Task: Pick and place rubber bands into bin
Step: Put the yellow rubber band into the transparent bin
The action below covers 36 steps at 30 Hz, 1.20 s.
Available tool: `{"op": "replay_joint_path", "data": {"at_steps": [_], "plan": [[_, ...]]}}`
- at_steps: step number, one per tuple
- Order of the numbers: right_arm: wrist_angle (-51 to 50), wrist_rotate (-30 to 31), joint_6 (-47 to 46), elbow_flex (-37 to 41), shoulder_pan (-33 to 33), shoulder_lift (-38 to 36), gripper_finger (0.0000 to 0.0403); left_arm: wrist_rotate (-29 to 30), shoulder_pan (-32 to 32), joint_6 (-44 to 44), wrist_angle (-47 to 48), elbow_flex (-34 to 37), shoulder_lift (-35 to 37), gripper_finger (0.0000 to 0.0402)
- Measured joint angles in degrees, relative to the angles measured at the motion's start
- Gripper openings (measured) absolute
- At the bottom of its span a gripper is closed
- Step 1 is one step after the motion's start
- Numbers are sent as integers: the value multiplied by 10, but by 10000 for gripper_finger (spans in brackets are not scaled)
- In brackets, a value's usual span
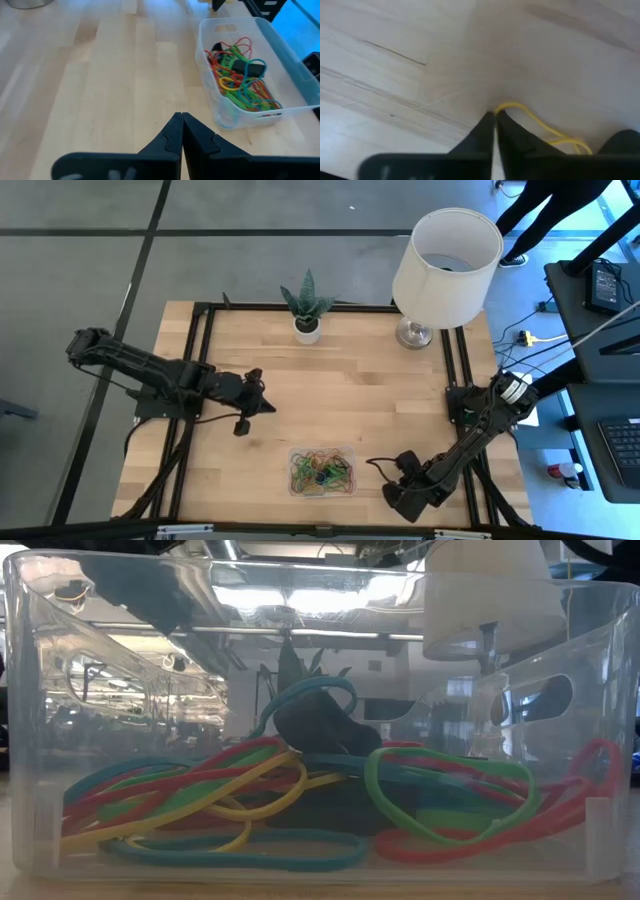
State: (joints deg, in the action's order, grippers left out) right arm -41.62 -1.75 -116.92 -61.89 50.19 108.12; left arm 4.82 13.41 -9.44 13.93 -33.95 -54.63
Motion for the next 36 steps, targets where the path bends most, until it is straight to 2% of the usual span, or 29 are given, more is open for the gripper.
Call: {"op": "replay_joint_path", "data": {"at_steps": [2,5,10,15,20,29,36], "plan": [[1,6,0,-3,1,1,11,-1,-11,11,0,0,0,2],[-23,28,1,-27,2,7,11,-1,-27,26,0,0,0,1],[-117,62,7,-114,0,12,3,-5,-61,64,0,0,2,2],[-207,154,21,-214,2,12,2,-31,-94,86,1,0,8,1],[-283,233,51,-308,-8,11,2,-32,-111,107,3,0,22,2],[-242,354,200,-408,-42,10,1,-30,-114,122,71,0,55,1],[-103,410,359,-432,-77,10,0,-29,-114,137,113,0,83,2]]}}
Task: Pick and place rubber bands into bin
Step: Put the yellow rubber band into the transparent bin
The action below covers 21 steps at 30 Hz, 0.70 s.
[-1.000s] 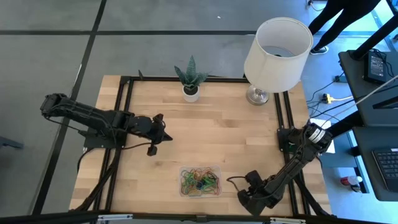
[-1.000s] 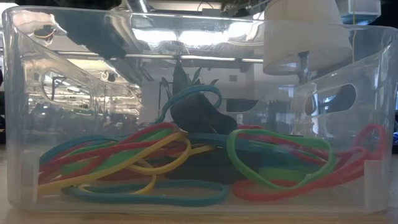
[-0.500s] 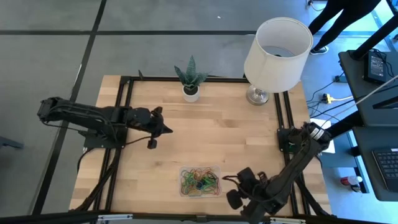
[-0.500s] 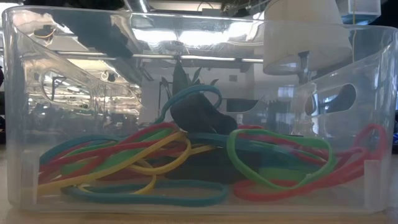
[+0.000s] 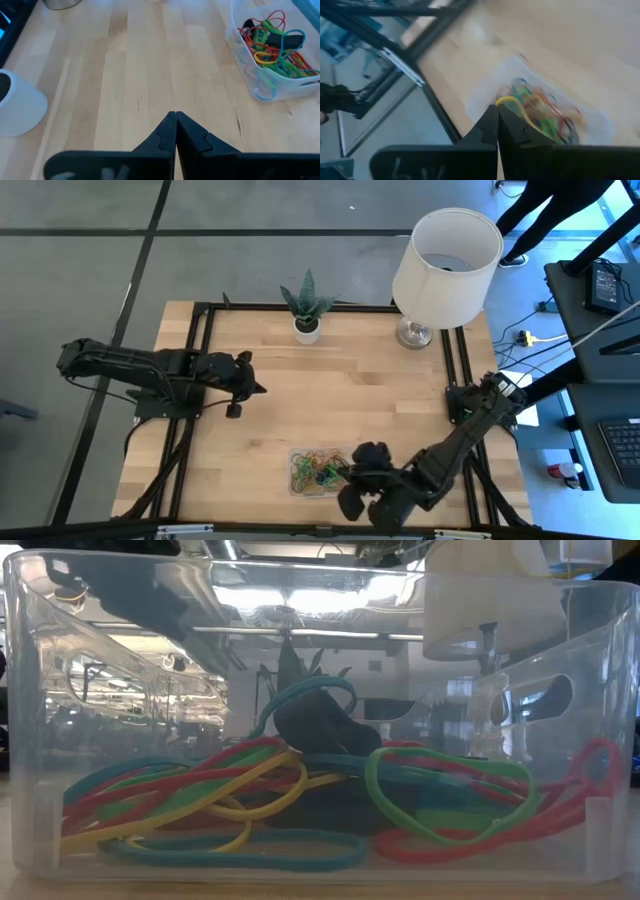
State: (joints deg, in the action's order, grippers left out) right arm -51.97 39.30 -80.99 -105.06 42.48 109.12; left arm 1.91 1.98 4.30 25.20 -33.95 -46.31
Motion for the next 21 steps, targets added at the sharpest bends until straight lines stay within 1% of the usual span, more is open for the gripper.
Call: {"op": "replay_joint_path", "data": {"at_steps": [4,7,11,16,19,21], "plan": [[77,2,68,0,-21,6,0,0,0,1,26,0,17,1],[94,-19,78,0,-30,22,0,1,0,3,46,0,30,2],[92,-52,53,0,-31,46,0,2,0,14,75,0,48,1],[61,-88,-23,0,-31,64,0,2,0,25,83,2,79,2],[28,-106,-59,0,-34,66,0,2,0,25,70,26,104,1],[8,-107,-65,0,-39,66,0,0,0,14,50,52,122,2]]}}
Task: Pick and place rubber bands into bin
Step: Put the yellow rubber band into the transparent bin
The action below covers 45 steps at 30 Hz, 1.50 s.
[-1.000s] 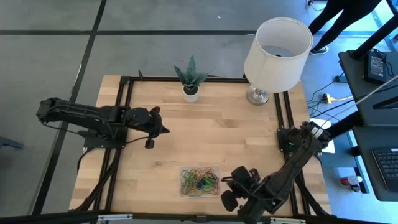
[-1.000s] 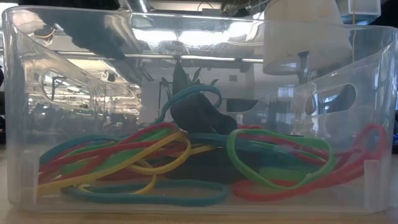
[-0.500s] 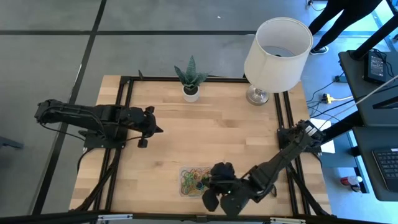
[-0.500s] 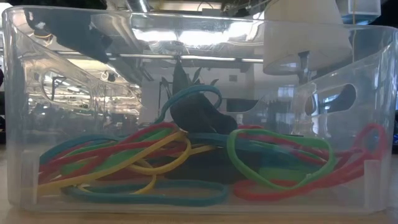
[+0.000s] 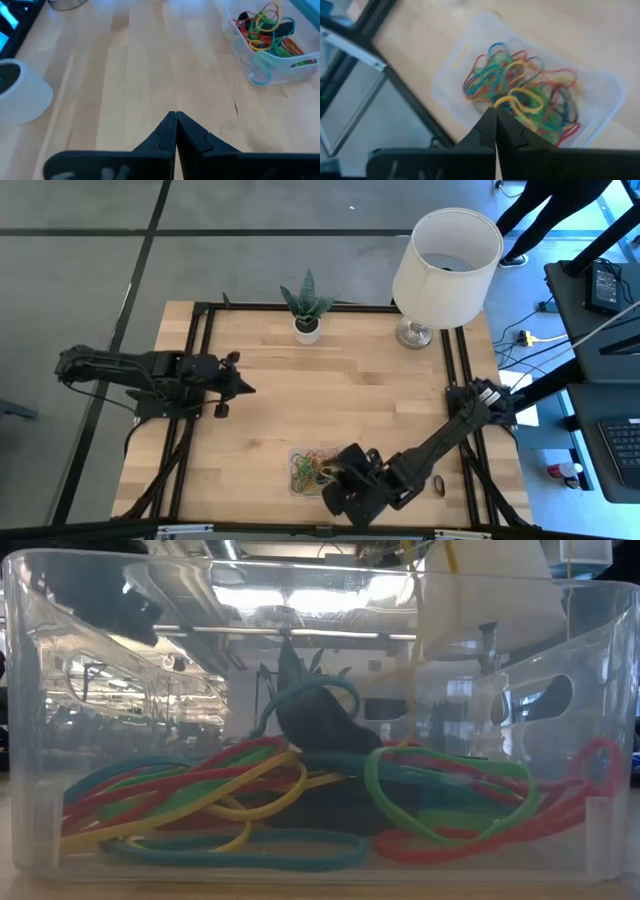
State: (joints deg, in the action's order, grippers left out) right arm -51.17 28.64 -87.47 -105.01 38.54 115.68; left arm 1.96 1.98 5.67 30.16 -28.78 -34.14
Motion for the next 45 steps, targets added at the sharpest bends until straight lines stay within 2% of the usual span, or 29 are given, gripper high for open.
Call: {"op": "replay_joint_path", "data": {"at_steps": [4,11,15,22,25,37,45], "plan": [[-8,-6,0,11,-19,0,0,-1,0,-38,-25,50,35,1],[25,-153,5,34,-52,48,0,-16,13,-64,-56,78,71,2],[62,-196,7,34,-55,86,1,-16,17,-64,-53,79,86,1],[89,-194,5,34,-55,99,11,-16,17,-64,-52,79,97,1],[87,-178,5,34,-55,95,33,-16,17,-64,-52,79,97,2],[77,-176,6,33,-65,94,145,-16,17,-64,-52,79,97,2],[54,-210,10,6,-81,94,167,-36,17,-64,-53,79,97,3]]}}
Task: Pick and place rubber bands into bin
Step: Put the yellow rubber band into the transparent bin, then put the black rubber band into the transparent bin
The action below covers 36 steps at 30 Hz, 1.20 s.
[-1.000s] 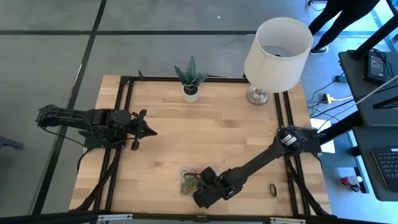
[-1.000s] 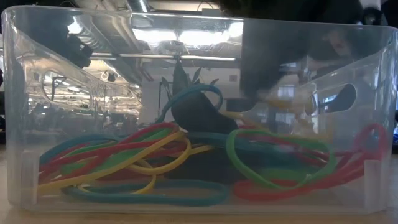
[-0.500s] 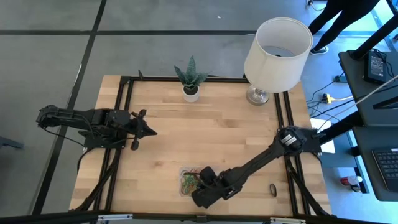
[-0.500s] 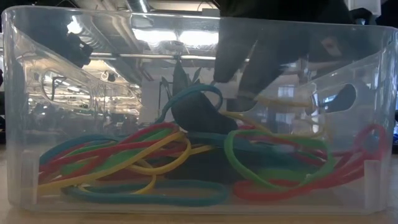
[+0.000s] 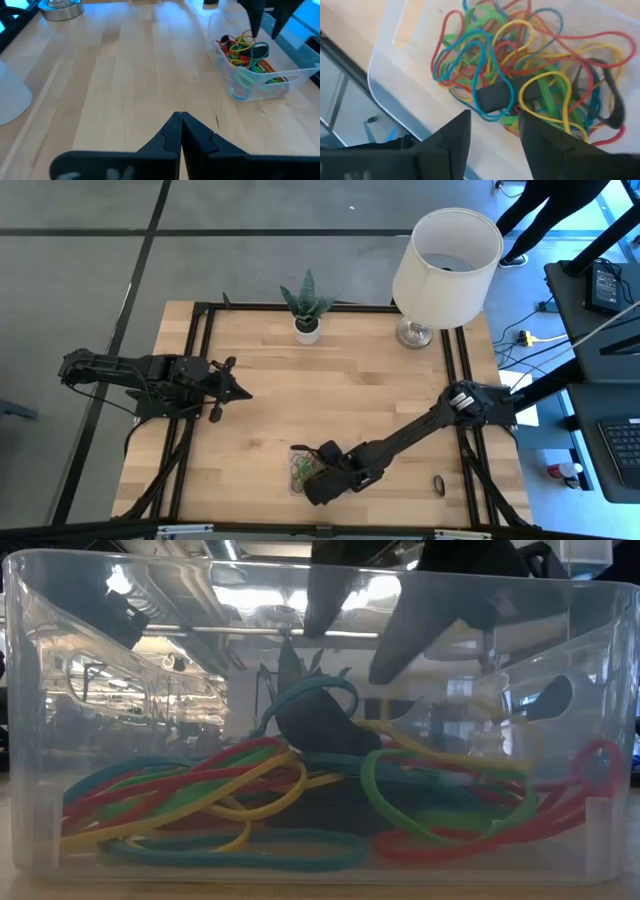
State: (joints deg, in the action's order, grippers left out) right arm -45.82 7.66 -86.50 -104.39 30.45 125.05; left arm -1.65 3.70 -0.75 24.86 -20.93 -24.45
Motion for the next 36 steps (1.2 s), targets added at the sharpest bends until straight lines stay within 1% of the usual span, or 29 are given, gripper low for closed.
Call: {"op": "replay_joint_path", "data": {"at_steps": [4,7,10,14,17,19,21,24,29,32,34,36], "plan": [[-44,8,5,-33,-4,0,166,0,0,0,-8,0,0,2],[-63,13,35,-54,-5,0,158,0,0,0,-11,0,0,1],[-77,14,80,-77,-6,0,141,0,0,-1,-11,0,0,4],[-89,14,137,-87,-6,0,98,8,0,-25,-17,0,0,4],[-106,14,165,-88,-6,0,52,40,0,-60,-36,0,0,1],[-118,14,184,-88,-6,0,18,58,0,-53,-43,0,5,2],[-117,14,207,-88,-6,0,8,73,0,-36,-41,0,16,2],[-114,7,228,-88,-6,0,8,93,0,-22,-40,0,49,1],[-126,2,244,-88,-2,0,4,112,0,4,-21,0,125,1],[-136,2,257,-88,-2,-1,3,131,0,5,6,0,173,1],[-143,2,264,-88,-2,-2,2,132,0,2,22,0,203,2],[-153,2,268,-88,-2,-5,2,132,0,-6,19,15,233,1]]}}
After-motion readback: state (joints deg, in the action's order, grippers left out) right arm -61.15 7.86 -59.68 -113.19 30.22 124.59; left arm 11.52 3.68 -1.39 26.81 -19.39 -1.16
